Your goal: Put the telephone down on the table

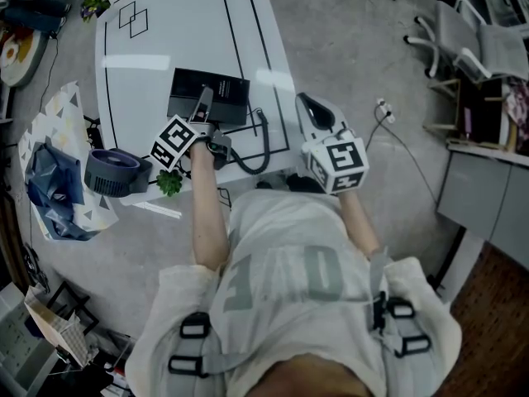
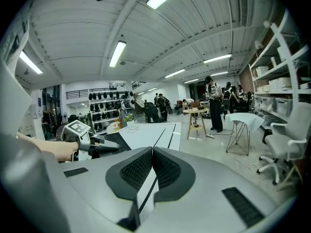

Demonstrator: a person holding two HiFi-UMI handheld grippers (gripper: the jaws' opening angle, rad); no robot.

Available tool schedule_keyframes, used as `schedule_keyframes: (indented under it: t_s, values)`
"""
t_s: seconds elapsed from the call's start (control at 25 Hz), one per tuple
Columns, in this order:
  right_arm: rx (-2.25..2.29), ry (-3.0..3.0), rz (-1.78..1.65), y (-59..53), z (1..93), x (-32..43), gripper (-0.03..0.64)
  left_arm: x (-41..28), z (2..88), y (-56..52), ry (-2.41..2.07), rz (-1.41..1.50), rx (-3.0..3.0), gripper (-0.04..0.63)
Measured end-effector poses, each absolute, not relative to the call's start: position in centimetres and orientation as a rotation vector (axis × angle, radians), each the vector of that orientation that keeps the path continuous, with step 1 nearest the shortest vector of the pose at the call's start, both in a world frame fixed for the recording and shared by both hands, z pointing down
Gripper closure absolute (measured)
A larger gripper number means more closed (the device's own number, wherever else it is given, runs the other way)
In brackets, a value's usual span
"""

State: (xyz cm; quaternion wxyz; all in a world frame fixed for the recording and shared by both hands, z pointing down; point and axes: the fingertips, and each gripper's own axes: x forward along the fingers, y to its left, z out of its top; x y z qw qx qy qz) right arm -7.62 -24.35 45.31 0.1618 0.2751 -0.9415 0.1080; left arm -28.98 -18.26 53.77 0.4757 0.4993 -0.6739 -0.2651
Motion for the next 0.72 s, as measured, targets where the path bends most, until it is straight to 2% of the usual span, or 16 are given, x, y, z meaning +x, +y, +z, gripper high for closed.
schedule_keyframes:
  t_s: [0.72]
  values:
    - [0.773, -2.676, 0.315, -23.92, 45.75, -7.49, 0.609, -28.97, 54.23, -17.86, -1.601, -0.743, 1.228, 0.433]
